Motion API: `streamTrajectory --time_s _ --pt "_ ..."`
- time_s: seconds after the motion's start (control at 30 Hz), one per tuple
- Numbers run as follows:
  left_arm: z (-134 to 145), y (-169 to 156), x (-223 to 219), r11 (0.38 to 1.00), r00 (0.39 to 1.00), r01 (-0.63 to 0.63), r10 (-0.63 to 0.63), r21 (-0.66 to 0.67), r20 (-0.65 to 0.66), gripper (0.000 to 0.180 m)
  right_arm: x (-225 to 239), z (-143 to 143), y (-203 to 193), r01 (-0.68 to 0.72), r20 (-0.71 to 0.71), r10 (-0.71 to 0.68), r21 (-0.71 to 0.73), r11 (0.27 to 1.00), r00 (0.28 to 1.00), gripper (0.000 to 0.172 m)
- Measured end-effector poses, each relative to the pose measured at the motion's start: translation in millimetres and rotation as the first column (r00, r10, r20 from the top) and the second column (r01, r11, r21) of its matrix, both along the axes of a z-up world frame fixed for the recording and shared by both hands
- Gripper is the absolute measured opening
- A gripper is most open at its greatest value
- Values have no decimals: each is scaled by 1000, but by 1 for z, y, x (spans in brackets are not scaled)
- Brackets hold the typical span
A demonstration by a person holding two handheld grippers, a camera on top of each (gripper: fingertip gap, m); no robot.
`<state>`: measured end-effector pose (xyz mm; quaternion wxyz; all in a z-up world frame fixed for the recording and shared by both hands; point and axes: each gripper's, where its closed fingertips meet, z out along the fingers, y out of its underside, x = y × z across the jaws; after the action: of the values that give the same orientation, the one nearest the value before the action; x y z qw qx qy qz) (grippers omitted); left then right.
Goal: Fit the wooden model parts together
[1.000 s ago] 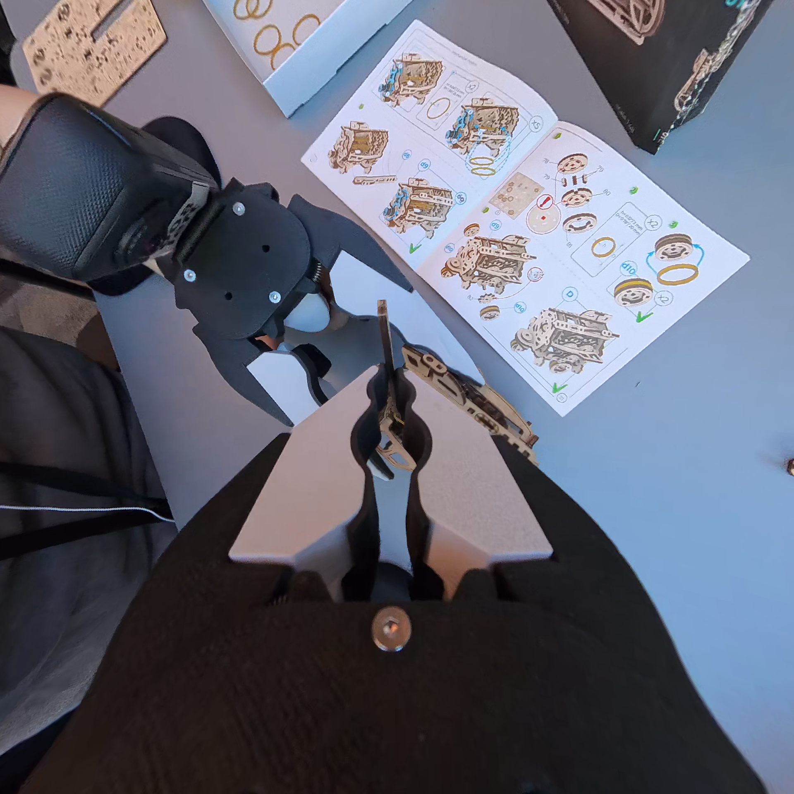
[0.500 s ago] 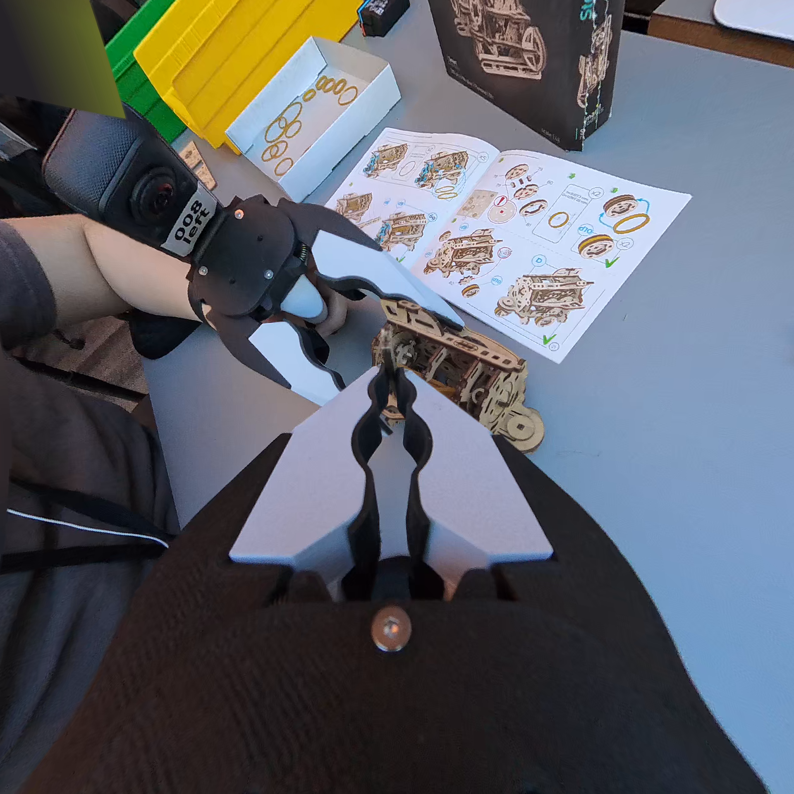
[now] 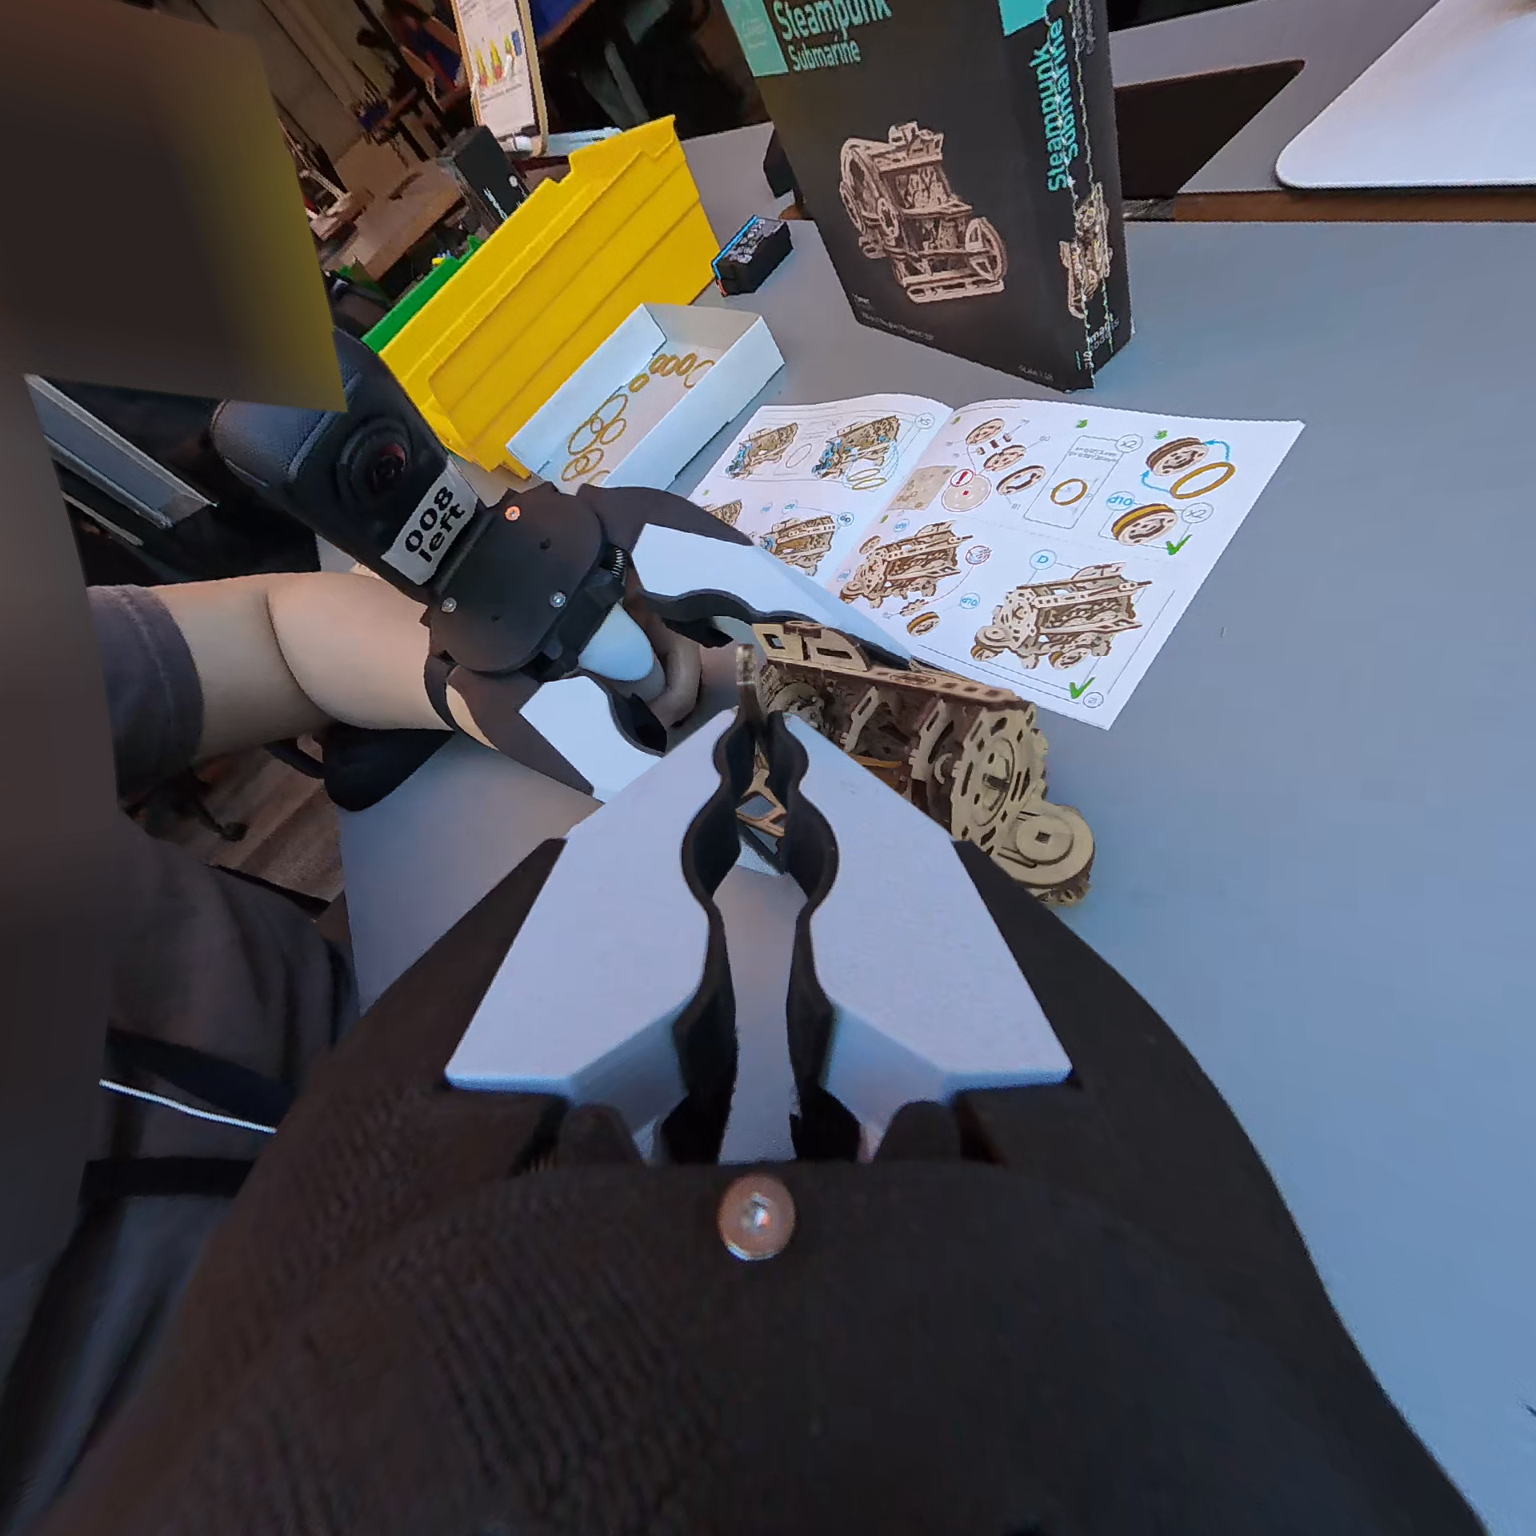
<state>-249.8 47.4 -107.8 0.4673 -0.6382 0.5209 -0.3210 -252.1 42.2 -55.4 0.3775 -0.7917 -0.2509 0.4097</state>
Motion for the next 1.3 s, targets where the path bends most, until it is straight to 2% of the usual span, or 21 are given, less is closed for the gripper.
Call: streamTrajectory --time_s 0.17,0.3,0.57,0.93,1.3 --pt "0 0 0 1000 1000 -1 1 -3 1 71 -12 6 2 -18 98 12 61 998 995 0" --pt "0 0 -1 1000 1000 -2 2 -6 2 71 -17 6 5 -15 130 8 55 998 992 0" --pt "0 1 -1 1000 1000 -2 2 -12 4 71 -13 6 10 37 12 -37 -7 999 999 0" --pt "0 1 -1 1000 1000 -4 4 -24 8 71 -9 1 9 100 -56 -98 24 995 994 1" --pt "0 1 -1 1000 1000 0 1 -28 10 71 -18 5 -4 62 88 -93 309 949 992 0"
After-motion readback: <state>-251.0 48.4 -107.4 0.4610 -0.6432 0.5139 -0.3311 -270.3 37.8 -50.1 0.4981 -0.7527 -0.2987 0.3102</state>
